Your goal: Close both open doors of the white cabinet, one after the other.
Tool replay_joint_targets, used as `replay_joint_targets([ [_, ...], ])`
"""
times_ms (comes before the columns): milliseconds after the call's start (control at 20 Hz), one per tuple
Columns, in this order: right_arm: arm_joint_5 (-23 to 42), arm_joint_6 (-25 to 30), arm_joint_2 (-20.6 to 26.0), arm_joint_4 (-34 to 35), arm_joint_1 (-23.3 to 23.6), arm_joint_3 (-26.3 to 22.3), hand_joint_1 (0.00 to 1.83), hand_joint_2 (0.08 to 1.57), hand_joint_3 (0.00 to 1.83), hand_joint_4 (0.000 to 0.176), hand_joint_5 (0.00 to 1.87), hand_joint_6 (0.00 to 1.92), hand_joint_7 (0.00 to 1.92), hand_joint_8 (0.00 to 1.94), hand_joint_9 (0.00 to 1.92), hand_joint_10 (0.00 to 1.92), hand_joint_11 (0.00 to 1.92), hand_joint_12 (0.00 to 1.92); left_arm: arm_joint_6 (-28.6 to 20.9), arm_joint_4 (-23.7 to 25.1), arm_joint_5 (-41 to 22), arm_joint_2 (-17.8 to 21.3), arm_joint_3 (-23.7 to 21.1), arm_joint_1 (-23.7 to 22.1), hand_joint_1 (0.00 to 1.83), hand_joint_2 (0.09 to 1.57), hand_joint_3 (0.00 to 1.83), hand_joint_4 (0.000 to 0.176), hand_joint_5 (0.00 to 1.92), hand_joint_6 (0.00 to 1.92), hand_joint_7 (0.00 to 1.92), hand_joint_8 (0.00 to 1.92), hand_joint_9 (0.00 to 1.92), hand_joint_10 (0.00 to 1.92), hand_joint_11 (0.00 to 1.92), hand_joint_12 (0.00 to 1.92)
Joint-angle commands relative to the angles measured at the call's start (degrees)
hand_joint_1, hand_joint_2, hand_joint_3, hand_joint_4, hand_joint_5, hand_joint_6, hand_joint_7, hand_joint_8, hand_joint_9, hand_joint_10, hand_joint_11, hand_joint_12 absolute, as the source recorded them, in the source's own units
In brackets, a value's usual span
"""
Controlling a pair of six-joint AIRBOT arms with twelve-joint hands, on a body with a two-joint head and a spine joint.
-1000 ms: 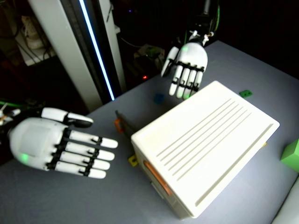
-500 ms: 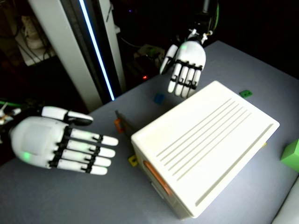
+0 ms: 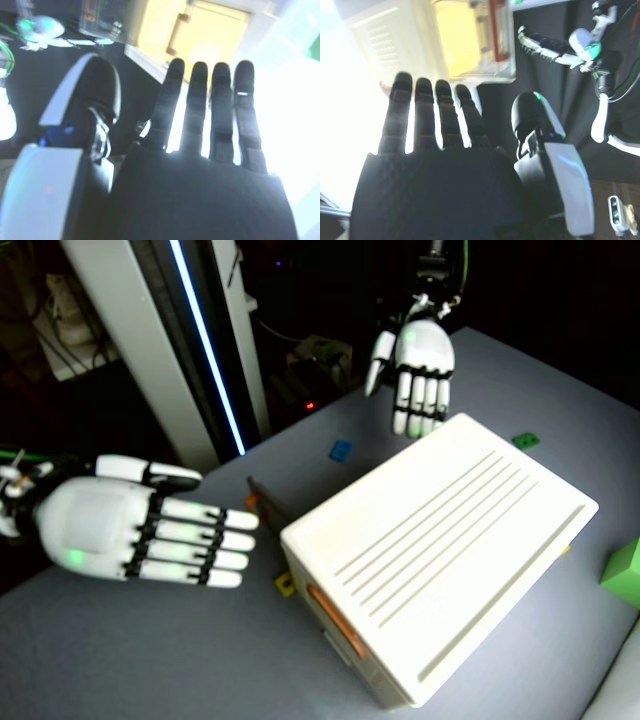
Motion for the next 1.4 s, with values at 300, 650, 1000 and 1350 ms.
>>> replay_joint_targets([
  [300, 3.7, 0.5, 0.0, -2.6, 3.8, -0.2, 0.00, 1.44, 0.00, 0.001, 0.01, 0.00, 0.00, 0.00, 0.00, 0.00, 0.02, 0.00, 3.6, -6.5, -14.4, 2.1, -1.5, 4.4, 0.00, 1.48, 0.00, 0.000, 0.01, 0.00, 0.02, 0.00, 0.05, 0.00, 0.00, 0.43],
  [650, 2.3, 0.7, -0.4, -5.3, 6.1, -0.2, 0.00, 1.45, 0.00, 0.003, 0.00, 0.00, 0.00, 0.00, 0.00, 0.00, 0.00, 0.00, 5.0, -8.3, -16.4, 2.6, -2.0, 5.6, 0.00, 1.44, 0.00, 0.000, 0.00, 0.00, 0.00, 0.00, 0.02, 0.00, 0.00, 0.22],
  [1000, 0.2, 1.5, -1.3, -8.3, 8.6, 0.4, 0.00, 1.46, 0.00, 0.025, 0.00, 0.00, 0.00, 0.00, 0.00, 0.00, 0.00, 0.00, 5.0, -8.4, -16.5, 2.5, -2.1, 5.7, 0.00, 1.44, 0.00, 0.000, 0.00, 0.00, 0.00, 0.00, 0.02, 0.00, 0.00, 0.23],
  [1350, -1.9, 3.2, -3.6, -11.6, 11.8, 1.7, 0.00, 1.48, 0.01, 0.000, 0.00, 0.00, 0.00, 0.00, 0.00, 0.00, 0.00, 0.00, 5.0, -8.6, -16.5, 2.5, -2.1, 5.9, 0.00, 1.44, 0.00, 0.000, 0.00, 0.00, 0.00, 0.00, 0.01, 0.00, 0.00, 0.21],
])
